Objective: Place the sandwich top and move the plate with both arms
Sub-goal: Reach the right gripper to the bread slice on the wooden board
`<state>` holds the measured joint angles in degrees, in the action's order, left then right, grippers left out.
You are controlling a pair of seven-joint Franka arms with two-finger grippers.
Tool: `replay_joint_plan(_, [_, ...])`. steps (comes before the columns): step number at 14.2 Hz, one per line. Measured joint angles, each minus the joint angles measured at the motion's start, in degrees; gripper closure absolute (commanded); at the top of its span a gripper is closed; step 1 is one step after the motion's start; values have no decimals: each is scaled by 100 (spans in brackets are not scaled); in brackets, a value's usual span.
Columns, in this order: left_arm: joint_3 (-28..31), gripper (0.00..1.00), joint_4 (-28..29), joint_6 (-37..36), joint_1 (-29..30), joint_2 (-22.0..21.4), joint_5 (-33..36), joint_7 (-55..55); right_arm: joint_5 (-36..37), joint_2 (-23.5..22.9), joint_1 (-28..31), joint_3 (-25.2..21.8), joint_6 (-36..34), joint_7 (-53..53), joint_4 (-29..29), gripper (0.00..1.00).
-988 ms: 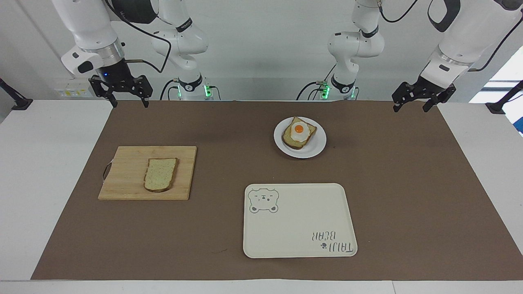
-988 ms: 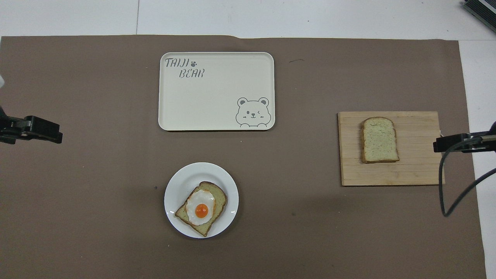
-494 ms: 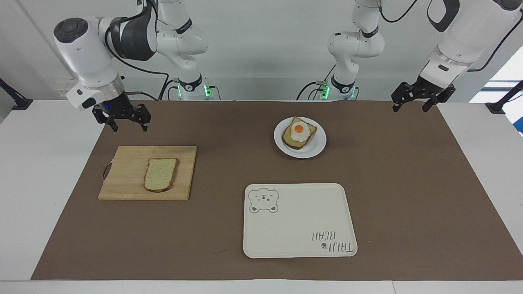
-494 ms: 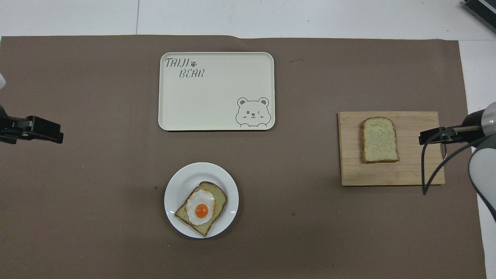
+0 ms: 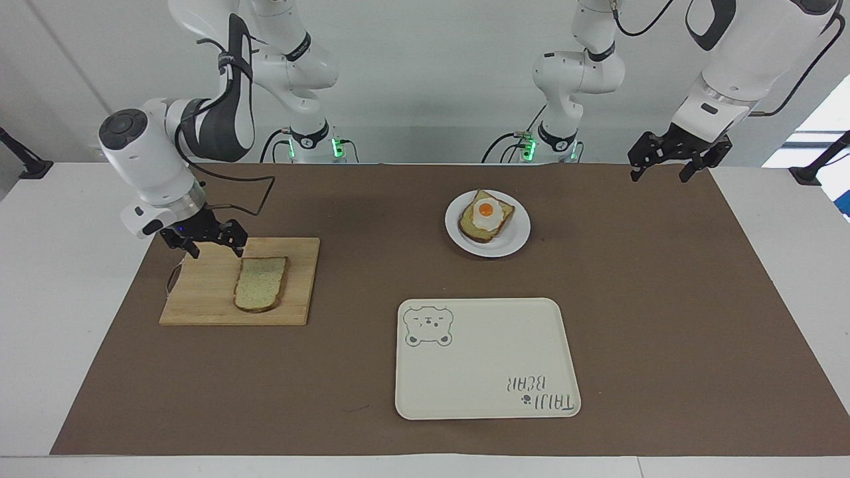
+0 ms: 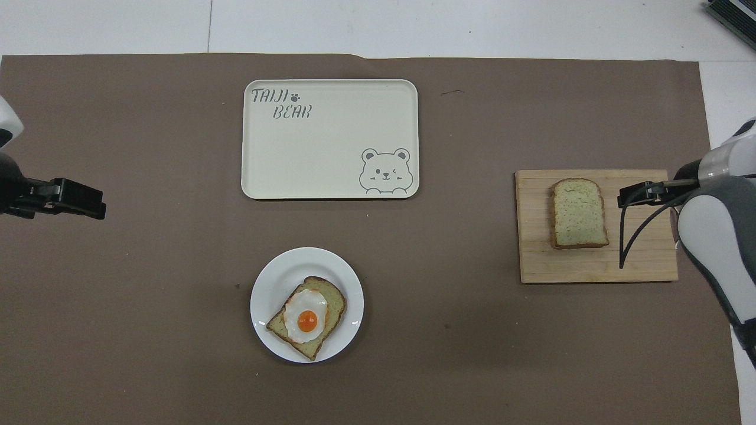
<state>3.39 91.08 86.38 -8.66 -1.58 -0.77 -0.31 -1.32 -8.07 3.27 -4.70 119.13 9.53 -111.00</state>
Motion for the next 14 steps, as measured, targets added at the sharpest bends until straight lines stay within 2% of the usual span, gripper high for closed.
replay_joint_plan(5, [-502,0,-2,6,-41,-11,-1,-8,-475,-385,135,-5,551,750,-219,0])
replay_joint_plan(12, [-604,0,-9,13,-72,-13,-186,-11,-974,-766,201,11,1051,1273,-489,0])
replay_joint_plan(14, [-588,0,-9,12,-71,-14,-534,-11,-977,-781,200,19,1052,1273,-494,0])
